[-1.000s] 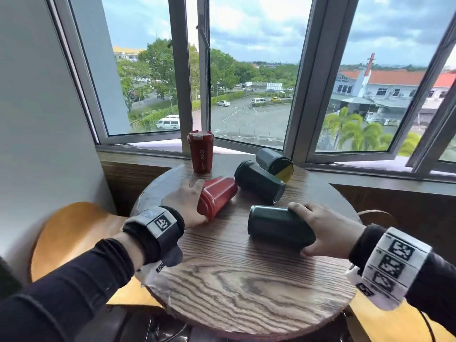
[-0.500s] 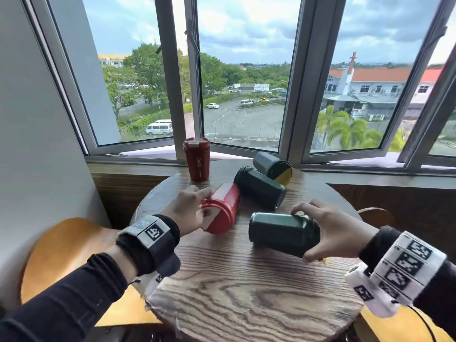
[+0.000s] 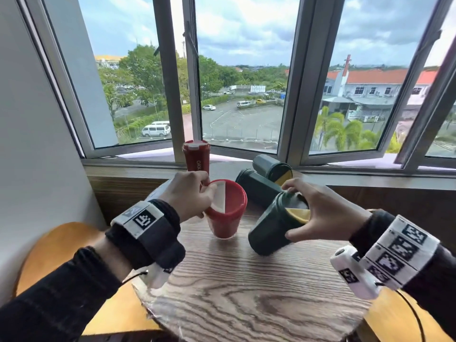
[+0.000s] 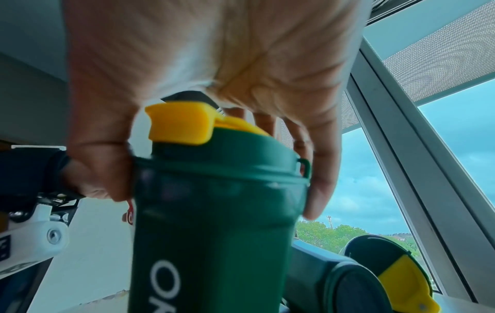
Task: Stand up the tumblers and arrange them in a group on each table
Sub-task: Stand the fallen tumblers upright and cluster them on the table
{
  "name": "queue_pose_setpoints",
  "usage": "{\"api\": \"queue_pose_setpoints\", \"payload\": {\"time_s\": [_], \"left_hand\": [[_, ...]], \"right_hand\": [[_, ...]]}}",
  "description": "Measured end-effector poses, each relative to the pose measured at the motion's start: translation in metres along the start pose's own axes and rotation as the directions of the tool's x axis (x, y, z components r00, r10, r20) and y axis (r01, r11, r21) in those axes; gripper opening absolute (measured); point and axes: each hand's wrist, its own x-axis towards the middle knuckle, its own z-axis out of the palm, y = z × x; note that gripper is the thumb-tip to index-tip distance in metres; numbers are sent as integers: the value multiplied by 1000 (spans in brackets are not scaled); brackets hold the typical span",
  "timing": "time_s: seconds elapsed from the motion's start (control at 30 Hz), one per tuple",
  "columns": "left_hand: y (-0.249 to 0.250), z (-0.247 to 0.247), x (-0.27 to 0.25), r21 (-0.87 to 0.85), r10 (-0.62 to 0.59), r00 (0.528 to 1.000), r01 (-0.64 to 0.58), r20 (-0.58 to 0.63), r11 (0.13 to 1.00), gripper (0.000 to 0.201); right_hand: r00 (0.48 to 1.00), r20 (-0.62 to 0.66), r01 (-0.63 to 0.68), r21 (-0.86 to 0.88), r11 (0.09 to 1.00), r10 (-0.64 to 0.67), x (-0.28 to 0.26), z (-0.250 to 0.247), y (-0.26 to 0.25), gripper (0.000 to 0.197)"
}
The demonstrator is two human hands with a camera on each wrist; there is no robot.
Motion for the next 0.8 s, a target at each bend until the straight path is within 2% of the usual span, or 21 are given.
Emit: {"api": "queue_pose_setpoints", "payload": {"time_s": [0.17,0.37,0.47,0.53,0.6,0.8], "left_hand": [[-3,2,4,33,-88,995,90,-51,995,27],[-13,5,1,2,-137,991,137,-1,991,26],[-21,5,1,52,-75,996,72,57,996,45],[-23,4,-3,36,3,990,-8,139,999,74],[-23,5,-7,25,75,982,-80,173,996,95],[-29,14,-6,27,191,973,-196,127,980,107]], "right_hand": [[1000,10,0,-25,1000,0,11,2,-6,78],[999,37,8,-53,999,-6,22,9,-8,82],[998,62,5,17,1000,-6,25,20,-2,90],[999,49,-12,52,999,9,26,26,2,92],[999,24,-26,94,995,24,25,29,6,90],[1000,-6,12,147,989,-11,21,32,9,86]]}}
